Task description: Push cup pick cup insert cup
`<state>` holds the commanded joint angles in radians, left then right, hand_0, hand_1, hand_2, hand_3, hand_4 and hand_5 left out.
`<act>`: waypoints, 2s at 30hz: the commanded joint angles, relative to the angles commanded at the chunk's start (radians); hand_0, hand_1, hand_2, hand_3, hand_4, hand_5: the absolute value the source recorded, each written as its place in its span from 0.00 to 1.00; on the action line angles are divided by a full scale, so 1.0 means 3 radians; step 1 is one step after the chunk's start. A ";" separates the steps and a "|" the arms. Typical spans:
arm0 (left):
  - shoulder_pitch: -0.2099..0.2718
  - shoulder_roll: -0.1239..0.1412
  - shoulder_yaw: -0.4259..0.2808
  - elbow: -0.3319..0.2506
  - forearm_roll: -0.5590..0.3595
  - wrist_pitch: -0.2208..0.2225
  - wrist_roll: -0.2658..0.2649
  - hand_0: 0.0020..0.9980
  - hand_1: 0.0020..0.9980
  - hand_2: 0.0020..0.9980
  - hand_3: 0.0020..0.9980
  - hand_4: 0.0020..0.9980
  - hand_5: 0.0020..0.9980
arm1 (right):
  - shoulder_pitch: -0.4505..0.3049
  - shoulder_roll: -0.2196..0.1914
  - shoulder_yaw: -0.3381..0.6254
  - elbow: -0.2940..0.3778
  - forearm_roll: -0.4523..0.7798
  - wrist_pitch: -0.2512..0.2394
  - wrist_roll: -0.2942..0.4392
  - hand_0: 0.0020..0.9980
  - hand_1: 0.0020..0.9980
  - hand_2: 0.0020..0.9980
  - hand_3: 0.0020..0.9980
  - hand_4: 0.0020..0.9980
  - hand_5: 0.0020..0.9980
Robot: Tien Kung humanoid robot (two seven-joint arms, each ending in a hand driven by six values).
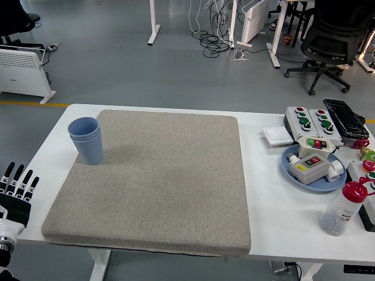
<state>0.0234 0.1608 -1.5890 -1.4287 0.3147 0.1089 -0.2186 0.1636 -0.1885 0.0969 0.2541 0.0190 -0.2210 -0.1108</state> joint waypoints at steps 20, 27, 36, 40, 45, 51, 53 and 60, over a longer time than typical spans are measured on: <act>-0.0011 -0.0003 0.0011 -0.0001 0.0000 0.0000 -0.0003 0.86 0.86 0.88 0.83 0.58 1.00 | 0.0011 -0.0004 0.0000 0.0001 -0.0008 0.0000 0.0001 0.74 0.68 0.68 0.56 0.09 0.49; -0.0016 -0.0001 0.0012 -0.0002 -0.0002 0.0001 -0.0005 0.86 0.86 0.88 0.83 0.58 1.00 | 0.0014 -0.0005 0.0000 0.0000 -0.0011 0.0001 0.0001 0.74 0.68 0.68 0.56 0.09 0.49; -0.0021 0.0001 0.0037 0.0006 -0.0009 0.0004 -0.0010 0.86 0.86 0.88 0.83 0.58 1.00 | 0.0004 -0.0002 0.0036 0.0001 -0.0064 -0.0003 -0.0022 0.74 0.68 0.68 0.56 0.09 0.49; -0.0016 0.0011 0.0061 0.0009 -0.0011 0.0003 -0.0010 0.86 0.86 0.88 0.83 0.58 1.00 | -0.0011 0.0000 0.0054 0.0003 -0.0104 -0.0007 -0.0033 0.74 0.68 0.68 0.56 0.09 0.49; -0.0012 0.0028 0.0091 0.0010 -0.0014 0.0001 -0.0012 0.86 0.86 0.88 0.83 0.58 1.00 | -0.0029 0.0003 0.0055 0.0004 -0.0115 -0.0013 -0.0031 0.74 0.68 0.68 0.56 0.09 0.49; -0.0001 0.0038 0.0114 0.0016 -0.0019 0.0002 -0.0016 0.86 0.86 0.88 0.83 0.58 1.00 | -0.0051 0.0007 0.0027 0.0002 -0.0068 -0.0016 -0.0014 0.74 0.68 0.68 0.56 0.08 0.49; 0.0004 0.0043 0.0119 0.0021 -0.0020 0.0001 -0.0017 0.86 0.86 0.88 0.83 0.58 1.00 | -0.0057 0.0010 0.0019 0.0000 -0.0052 -0.0017 -0.0008 0.74 0.68 0.68 0.56 0.08 0.49; 0.0036 0.0065 0.0145 0.0034 -0.0023 0.0001 -0.0022 0.86 0.86 0.88 0.83 0.58 1.00 | -0.0094 0.0024 0.0002 -0.0002 -0.0022 -0.0015 -0.0002 0.74 0.68 0.68 0.56 0.08 0.49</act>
<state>0.0342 0.1804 -1.5454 -1.4185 0.3078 0.1093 -0.2251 0.1355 -0.1812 0.0976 0.2536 0.0124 -0.2256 -0.1115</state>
